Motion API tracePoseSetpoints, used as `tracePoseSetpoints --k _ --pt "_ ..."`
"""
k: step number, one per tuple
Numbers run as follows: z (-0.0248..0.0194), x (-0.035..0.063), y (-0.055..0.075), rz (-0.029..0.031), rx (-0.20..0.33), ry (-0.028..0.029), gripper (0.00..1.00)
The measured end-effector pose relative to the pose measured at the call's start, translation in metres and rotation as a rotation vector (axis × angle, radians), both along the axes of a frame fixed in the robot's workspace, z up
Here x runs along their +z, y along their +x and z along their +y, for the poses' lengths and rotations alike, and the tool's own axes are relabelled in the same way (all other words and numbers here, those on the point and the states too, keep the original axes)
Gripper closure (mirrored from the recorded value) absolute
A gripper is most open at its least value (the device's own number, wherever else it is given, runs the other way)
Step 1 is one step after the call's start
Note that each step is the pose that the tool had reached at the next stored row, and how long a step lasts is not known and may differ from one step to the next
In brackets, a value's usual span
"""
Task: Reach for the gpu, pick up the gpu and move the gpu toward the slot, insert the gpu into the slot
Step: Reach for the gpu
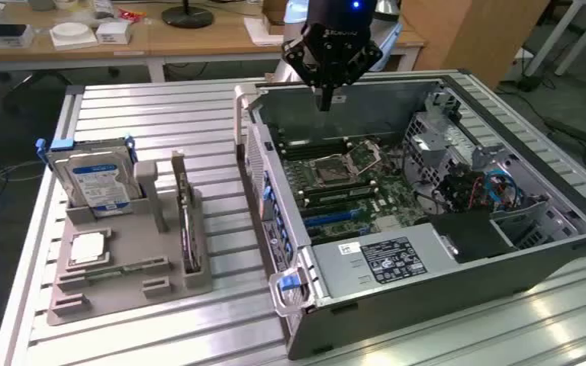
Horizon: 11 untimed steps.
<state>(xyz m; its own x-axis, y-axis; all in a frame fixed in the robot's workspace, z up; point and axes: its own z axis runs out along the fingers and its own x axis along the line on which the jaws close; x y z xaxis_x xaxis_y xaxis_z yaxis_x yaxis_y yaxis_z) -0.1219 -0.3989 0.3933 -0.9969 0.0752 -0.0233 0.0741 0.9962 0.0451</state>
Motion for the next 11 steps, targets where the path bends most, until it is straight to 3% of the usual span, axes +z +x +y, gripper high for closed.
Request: tracePoseSetpoints --k 3,11 --pt "0.0 0.0001 -0.003 0.0001 0.0 -0.0002 0.9" --pt "-0.0002 0.0 -0.039 0.0 0.0 0.0 0.9"
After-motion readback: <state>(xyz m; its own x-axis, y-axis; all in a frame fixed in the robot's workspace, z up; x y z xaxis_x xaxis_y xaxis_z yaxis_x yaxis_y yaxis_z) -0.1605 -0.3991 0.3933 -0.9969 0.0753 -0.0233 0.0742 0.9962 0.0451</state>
